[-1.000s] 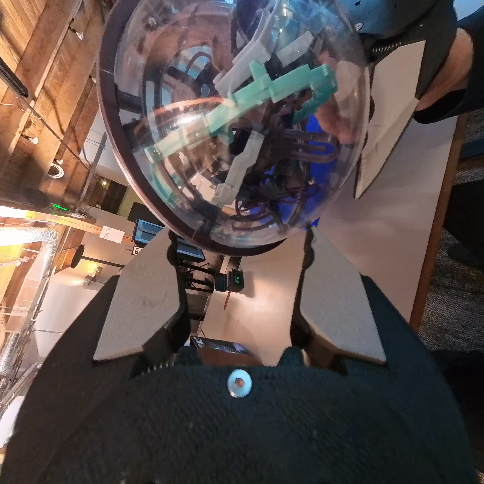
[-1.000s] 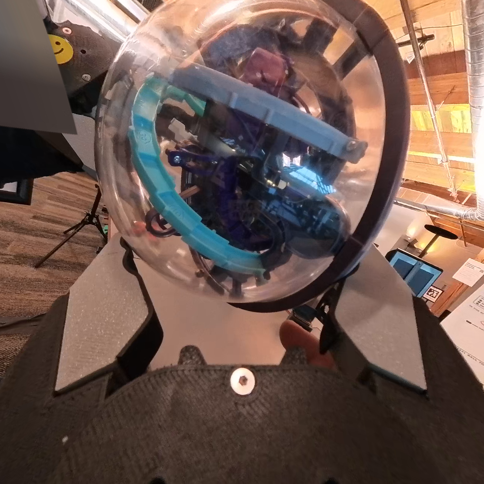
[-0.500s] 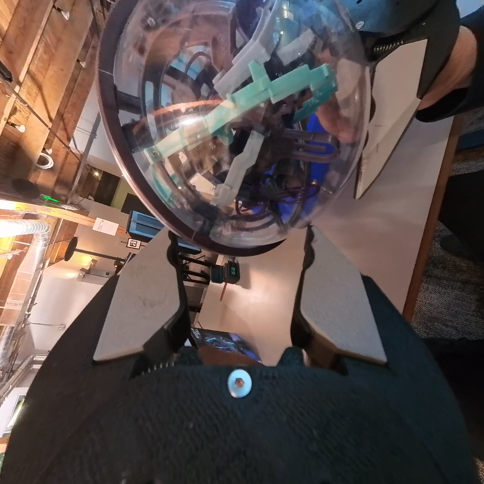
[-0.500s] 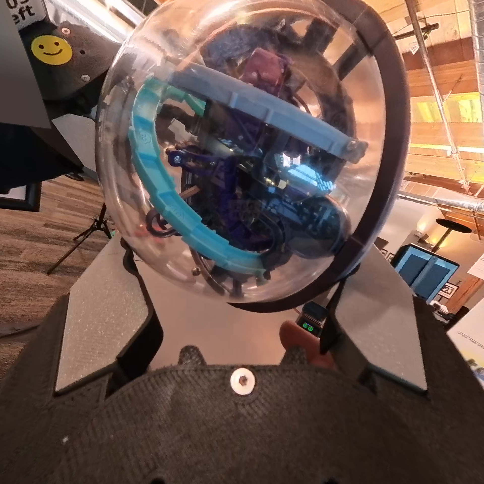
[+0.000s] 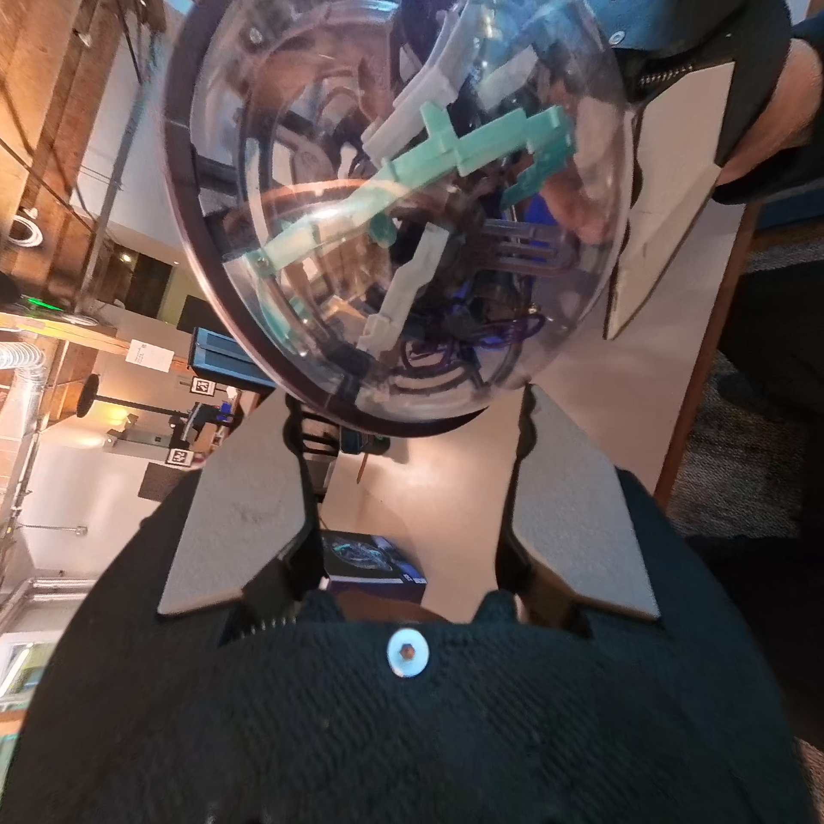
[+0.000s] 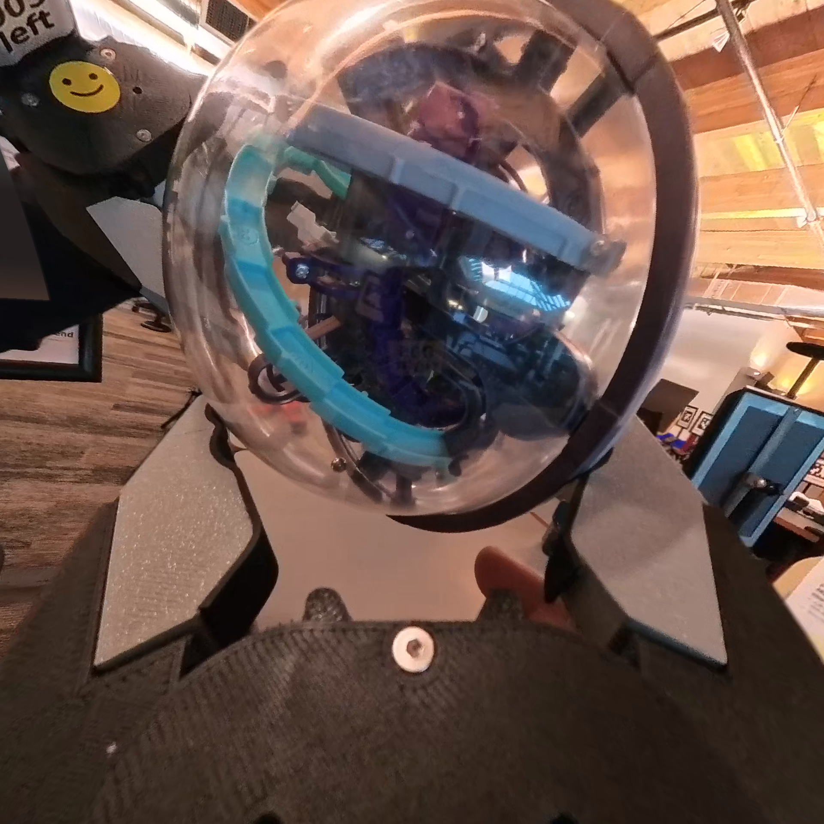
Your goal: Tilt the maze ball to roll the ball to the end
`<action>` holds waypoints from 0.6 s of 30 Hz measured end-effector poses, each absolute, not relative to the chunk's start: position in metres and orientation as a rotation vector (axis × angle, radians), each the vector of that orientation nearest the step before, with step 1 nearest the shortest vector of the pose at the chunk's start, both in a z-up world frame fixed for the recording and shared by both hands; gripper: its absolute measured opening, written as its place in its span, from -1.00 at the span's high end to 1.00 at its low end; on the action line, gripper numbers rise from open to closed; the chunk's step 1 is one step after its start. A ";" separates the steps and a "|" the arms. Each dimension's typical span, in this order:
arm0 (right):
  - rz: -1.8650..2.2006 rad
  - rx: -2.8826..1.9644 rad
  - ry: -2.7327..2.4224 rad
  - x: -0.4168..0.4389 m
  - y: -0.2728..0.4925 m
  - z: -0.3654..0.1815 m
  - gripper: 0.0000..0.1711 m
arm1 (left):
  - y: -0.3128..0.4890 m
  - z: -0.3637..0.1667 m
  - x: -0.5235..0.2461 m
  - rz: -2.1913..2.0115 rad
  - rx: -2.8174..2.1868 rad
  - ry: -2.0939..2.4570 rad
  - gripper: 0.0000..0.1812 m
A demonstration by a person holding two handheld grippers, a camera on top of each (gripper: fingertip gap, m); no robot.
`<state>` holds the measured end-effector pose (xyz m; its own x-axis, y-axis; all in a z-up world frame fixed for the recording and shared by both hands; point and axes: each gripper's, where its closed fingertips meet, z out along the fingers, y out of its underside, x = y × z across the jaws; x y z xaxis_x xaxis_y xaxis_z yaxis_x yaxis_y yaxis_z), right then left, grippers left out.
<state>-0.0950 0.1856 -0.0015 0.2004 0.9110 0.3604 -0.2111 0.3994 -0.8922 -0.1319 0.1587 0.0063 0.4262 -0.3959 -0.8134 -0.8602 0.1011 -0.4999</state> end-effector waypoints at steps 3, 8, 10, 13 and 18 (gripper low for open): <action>0.946 -0.840 -1.077 -0.098 0.185 -0.010 -0.82 | 0.159 -0.001 -0.134 0.478 -1.529 1.167 -0.07; 0.975 -0.876 -1.075 -0.102 0.186 -0.024 -0.82 | 0.159 -0.016 -0.138 0.464 -1.568 1.164 -0.07; 0.998 -0.897 -1.072 -0.104 0.185 -0.030 -0.82 | 0.159 -0.022 -0.139 0.442 -1.585 1.159 -0.08; 1.046 -0.945 -1.065 -0.107 0.185 -0.043 -0.82 | 0.159 -0.034 -0.141 0.403 -1.615 1.155 -0.09; 1.116 -1.056 -1.057 -0.110 0.183 -0.076 -0.81 | 0.160 -0.067 -0.143 0.323 -1.687 1.142 -0.11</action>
